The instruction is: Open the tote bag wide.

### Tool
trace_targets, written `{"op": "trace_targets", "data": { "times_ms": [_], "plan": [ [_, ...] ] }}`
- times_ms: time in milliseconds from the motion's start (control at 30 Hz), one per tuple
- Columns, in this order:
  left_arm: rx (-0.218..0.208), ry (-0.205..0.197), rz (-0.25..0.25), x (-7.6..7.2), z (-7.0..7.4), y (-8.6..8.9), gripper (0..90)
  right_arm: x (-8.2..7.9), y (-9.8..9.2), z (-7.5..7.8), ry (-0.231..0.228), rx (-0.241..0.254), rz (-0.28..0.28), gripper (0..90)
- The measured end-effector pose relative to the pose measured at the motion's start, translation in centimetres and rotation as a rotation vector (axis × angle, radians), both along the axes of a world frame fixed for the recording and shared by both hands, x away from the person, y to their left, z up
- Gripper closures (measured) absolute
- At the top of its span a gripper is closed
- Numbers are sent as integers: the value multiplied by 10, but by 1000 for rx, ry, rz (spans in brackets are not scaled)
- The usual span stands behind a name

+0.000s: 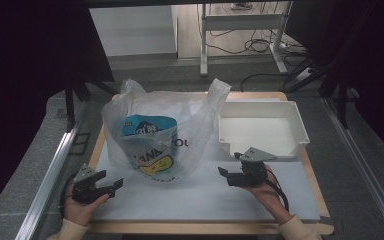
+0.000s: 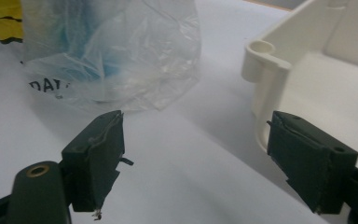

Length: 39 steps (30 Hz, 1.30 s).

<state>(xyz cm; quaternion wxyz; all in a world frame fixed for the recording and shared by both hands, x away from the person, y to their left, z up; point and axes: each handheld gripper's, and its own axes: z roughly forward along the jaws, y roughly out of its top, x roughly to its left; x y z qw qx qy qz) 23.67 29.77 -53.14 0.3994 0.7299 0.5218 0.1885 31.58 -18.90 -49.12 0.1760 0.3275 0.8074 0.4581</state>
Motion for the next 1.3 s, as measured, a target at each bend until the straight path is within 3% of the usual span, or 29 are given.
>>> {"op": "trace_targets", "data": {
  "times_ms": [167,400,567,800,967,1200,1300],
  "plan": [
    [13,-13,-2,0,0,-1,223,4,-8,-7,26,29,-14,207],
    [12,-24,25,-3,2,1,229,5,-9,-14,53,27,0,208],
    [26,-39,15,-3,2,-2,230,2,-7,-17,54,-4,-1,208],
    [-5,-60,7,-5,5,0,240,-2,-4,-18,61,-13,-4,208],
    [-1,-42,5,-4,1,1,224,1,-5,-20,65,-15,-8,208],
    [-12,-79,-9,-7,9,-1,209,-1,-5,-20,62,-22,-12,208],
    [-36,-59,-12,-8,15,0,219,-2,-6,-20,61,-25,-15,208]
  ]
}}
